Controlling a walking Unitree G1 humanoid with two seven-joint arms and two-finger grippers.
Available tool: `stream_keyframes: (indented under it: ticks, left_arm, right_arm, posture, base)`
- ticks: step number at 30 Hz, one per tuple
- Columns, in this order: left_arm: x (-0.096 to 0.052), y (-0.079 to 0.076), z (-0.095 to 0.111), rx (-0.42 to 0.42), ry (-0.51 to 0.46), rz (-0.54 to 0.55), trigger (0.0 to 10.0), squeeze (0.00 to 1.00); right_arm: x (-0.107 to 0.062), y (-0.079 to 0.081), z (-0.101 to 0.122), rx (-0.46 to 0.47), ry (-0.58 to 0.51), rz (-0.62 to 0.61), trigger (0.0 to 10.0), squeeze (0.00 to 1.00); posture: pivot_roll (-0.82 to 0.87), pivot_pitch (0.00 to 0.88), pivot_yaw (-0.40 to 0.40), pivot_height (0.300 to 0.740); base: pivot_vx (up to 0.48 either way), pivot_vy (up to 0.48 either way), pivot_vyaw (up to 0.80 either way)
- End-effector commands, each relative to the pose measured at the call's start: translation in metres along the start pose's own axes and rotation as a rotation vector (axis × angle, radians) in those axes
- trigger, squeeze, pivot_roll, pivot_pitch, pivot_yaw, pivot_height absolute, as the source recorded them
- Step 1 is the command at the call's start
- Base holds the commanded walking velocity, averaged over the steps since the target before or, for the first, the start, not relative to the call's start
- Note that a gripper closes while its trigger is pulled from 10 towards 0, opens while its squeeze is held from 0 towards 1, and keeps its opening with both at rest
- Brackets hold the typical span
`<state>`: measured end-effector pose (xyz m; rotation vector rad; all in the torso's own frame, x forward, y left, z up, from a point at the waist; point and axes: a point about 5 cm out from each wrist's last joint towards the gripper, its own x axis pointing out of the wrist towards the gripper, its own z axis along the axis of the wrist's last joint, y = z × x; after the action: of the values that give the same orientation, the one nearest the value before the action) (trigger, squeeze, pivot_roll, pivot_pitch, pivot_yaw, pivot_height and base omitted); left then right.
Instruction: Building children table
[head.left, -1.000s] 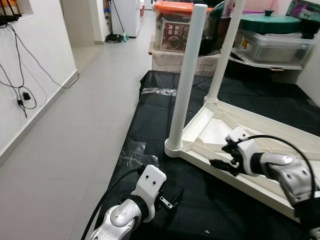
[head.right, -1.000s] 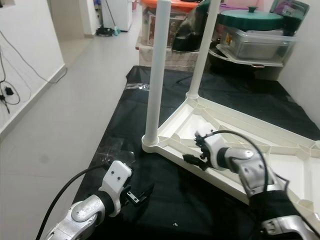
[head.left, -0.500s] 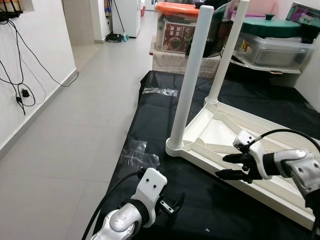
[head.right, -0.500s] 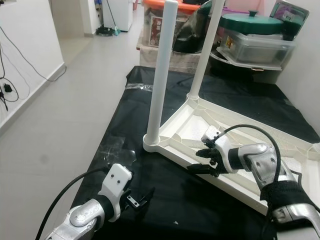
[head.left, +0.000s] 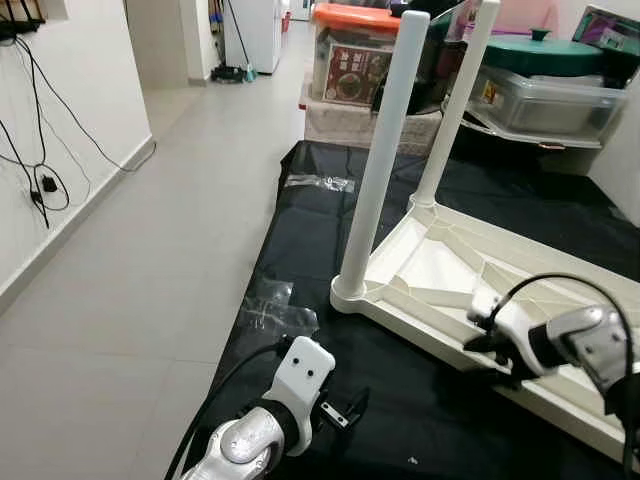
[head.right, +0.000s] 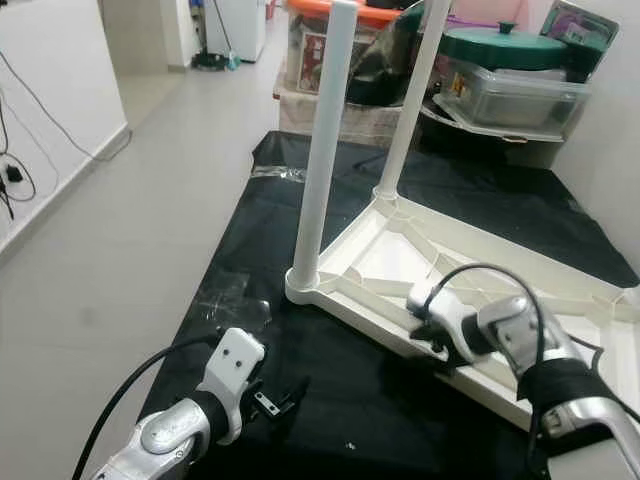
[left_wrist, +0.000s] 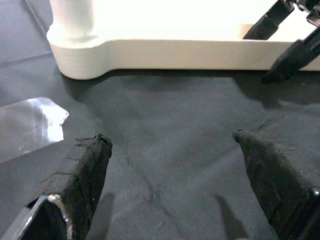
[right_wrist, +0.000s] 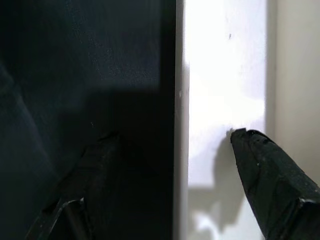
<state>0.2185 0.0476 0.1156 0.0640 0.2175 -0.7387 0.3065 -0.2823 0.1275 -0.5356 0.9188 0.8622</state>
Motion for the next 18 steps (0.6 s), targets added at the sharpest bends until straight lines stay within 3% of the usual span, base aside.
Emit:
stream_keyframes:
  ticks: [1,4,5,6,7,12,18]
  left_arm:
    - [0.0016,-0.0041,-0.0015,-0.011,0.011,-0.012,10.0,0.0]
    - [0.002,-0.0043,-0.0021,-0.009,0.012,-0.012,10.0,0.0]
    - [0.0023,-0.0043,-0.0023,-0.008,0.012,-0.012,10.0,0.0]
    - [0.0023,-0.0043,-0.0023,-0.008,0.012,-0.012,10.0,0.0]
    - [0.0024,-0.0043,-0.0025,-0.007,0.013,-0.013,10.0,0.0]
    - [0.0027,-0.0046,-0.0032,-0.006,0.015,-0.014,10.0,0.0]
    - [0.0032,-0.0047,-0.003,-0.004,0.015,-0.014,10.0,0.0]
  right_arm:
    - [0.0001,-0.0015,-0.006,-0.033,0.069,-0.004,10.0,0.0]
    - [0.0027,-0.0016,-0.0059,-0.06,0.094,0.005,10.0,0.0]
    - [0.003,-0.0016,-0.0061,-0.086,0.115,0.016,7.3,0.0]
    - [0.003,-0.0016,-0.0061,-0.086,0.115,0.016,7.3,0.0]
    - [0.003,-0.0017,-0.0067,-0.124,0.137,0.018,0.0,0.0]
    - [0.0052,-0.0017,-0.0075,-0.222,0.185,0.027,0.0,0.0]
    - [0.0076,-0.0047,-0.0051,-0.274,0.195,-0.004,0.0,0.0]
  posture:
    - [0.12,0.0,-0.125,0.74]
    - [0.12,0.0,-0.127,0.74]
    - [0.12,0.0,-0.127,0.74]
    - [0.12,0.0,-0.127,0.74]
    - [0.12,0.0,-0.127,0.74]
    - [0.12,0.0,-0.127,0.74]
    - [0.12,0.0,-0.127,0.74]
  base:
    - [0.0,0.0,0.0]
    - [0.0,0.0,0.0]
    - [0.0,0.0,0.0]
    - [0.0,0.0,0.0]
    - [0.0,0.0,0.0]
    - [0.0,0.0,0.0]
    - [0.0,0.0,0.0]
